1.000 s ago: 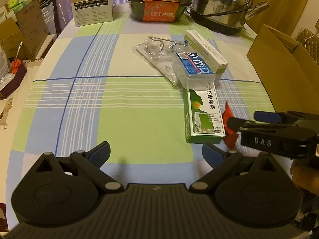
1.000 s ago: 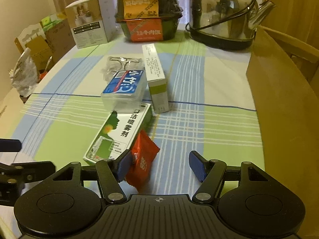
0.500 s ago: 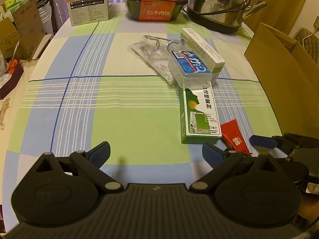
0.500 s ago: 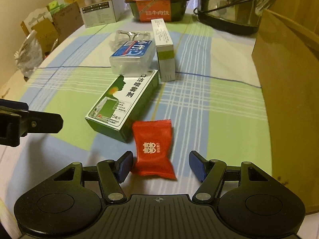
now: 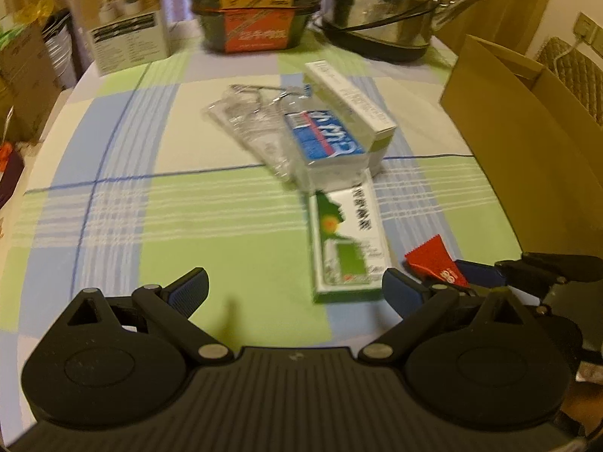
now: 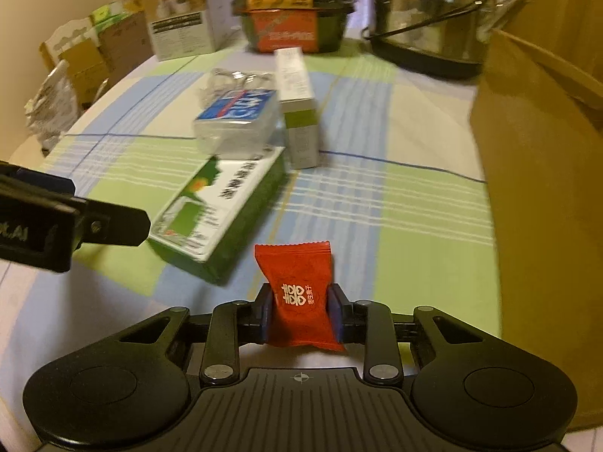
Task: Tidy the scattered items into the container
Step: 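Reach the right gripper to the red candy packet and grasp it, then grasp the green-and-white mouth-spray box with the left gripper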
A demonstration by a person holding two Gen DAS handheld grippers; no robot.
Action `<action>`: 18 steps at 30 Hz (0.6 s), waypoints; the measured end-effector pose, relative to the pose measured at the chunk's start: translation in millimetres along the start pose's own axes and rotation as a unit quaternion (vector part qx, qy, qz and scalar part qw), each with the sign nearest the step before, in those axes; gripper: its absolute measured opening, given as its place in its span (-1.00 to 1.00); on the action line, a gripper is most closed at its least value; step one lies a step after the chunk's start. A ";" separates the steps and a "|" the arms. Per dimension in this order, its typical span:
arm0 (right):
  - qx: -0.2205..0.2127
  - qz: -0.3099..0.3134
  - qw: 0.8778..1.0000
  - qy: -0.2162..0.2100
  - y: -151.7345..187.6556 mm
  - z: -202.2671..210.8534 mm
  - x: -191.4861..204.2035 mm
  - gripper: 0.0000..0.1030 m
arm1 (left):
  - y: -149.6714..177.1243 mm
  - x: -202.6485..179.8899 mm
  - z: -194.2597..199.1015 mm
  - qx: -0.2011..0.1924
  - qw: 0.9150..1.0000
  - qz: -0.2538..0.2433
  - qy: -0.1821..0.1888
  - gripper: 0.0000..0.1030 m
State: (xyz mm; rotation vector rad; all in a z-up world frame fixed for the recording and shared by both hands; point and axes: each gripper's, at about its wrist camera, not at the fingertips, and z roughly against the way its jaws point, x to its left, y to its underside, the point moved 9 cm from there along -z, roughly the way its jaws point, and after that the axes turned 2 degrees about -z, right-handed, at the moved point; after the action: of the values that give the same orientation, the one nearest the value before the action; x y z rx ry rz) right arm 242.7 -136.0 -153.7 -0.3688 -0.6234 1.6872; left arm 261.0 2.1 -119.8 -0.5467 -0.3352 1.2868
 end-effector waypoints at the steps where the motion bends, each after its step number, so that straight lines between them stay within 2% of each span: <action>1: -0.001 -0.004 1.000 0.004 0.7 1.7 -4.3 -0.37 | -2.9 -4.6 -3.7 -0.001 1.000 -0.007 0.003 0.87; 4: 0.003 -0.019 1.000 0.013 5.1 5.4 -17.0 -0.37 | -11.5 -18.1 -18.7 0.000 1.000 -0.023 0.008 0.77; 10: 0.003 -0.033 0.999 0.016 9.2 12.0 -29.4 -0.37 | -22.7 -36.0 -49.0 0.016 0.999 -0.043 0.009 0.39; 12: 0.002 -0.036 0.999 0.015 9.4 12.1 -29.9 -0.37 | -22.2 -39.0 -58.0 0.027 0.998 -0.053 0.005 0.03; 18: 0.001 -0.042 0.999 0.011 10.2 11.6 -30.7 -0.37 | -3.2 -41.3 -44.6 0.044 0.996 -0.071 0.009 -0.01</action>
State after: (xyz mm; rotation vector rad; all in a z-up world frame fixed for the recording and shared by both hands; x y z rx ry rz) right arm 234.5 -169.4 -153.3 -0.3545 -0.6135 1.6014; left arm 276.4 -47.0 -152.3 -0.4513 -0.2956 1.1539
